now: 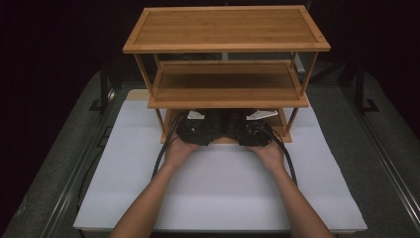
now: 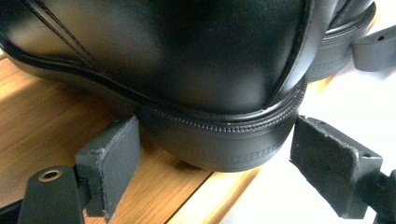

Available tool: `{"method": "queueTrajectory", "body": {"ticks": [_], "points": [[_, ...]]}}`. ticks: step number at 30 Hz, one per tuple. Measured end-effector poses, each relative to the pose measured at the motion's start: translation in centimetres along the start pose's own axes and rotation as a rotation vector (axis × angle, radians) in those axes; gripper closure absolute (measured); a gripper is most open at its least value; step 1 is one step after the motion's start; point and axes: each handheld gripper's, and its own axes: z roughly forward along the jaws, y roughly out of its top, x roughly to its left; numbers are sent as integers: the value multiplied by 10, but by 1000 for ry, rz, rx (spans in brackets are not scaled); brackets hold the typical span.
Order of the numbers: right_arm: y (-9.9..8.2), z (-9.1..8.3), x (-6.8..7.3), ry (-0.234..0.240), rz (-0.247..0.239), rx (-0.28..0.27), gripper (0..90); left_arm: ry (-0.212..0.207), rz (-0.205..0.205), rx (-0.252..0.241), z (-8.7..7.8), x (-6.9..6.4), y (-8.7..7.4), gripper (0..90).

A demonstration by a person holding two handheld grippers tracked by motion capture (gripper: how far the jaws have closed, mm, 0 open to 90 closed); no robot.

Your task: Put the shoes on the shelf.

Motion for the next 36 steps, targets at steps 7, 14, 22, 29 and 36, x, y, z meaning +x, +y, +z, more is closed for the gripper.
{"method": "queueTrajectory", "body": {"ticks": [7,14,22,29,36], "points": [[-1,8,-1,-25,10,23,261,11,0,18,9,3,0,161],[-7,16,-5,-29,7,31,260,12,326,47,16,24,8,159],[-8,16,-6,-25,17,33,247,-10,-7,31,16,6,-5,151],[-10,6,-9,-6,11,28,216,-7,-12,21,3,10,-11,150],[-11,-16,-7,10,-1,6,188,-12,2,-6,-16,10,-18,150]]}}
